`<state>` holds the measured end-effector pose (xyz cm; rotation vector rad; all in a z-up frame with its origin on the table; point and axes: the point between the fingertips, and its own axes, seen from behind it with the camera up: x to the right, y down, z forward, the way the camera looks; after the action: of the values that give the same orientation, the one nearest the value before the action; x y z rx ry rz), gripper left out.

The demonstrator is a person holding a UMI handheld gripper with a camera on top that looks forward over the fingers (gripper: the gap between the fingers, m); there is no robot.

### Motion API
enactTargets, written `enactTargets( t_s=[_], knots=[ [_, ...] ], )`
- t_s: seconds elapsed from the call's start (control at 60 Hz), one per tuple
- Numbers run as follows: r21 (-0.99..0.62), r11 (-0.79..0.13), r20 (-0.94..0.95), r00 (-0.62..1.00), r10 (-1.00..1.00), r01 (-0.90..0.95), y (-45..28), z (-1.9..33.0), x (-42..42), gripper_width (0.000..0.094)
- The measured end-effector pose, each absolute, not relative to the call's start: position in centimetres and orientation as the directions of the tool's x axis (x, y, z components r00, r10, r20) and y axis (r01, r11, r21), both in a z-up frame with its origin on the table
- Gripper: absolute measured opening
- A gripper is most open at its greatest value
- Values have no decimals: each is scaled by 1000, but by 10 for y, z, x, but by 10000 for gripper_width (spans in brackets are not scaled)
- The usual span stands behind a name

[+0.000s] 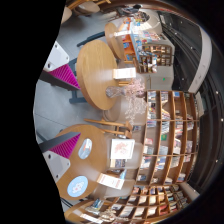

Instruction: Arrange mouse

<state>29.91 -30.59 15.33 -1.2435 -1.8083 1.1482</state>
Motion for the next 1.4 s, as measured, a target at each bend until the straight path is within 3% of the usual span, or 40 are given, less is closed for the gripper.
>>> enactTargets(
  t_s=[0.867, 1.4],
  knots=[
    [-891, 56, 52, -23, 998, 451, -138, 101, 215, 857],
    [-885, 52, 34, -47, 998, 462, -141, 58, 119, 852]
  ],
)
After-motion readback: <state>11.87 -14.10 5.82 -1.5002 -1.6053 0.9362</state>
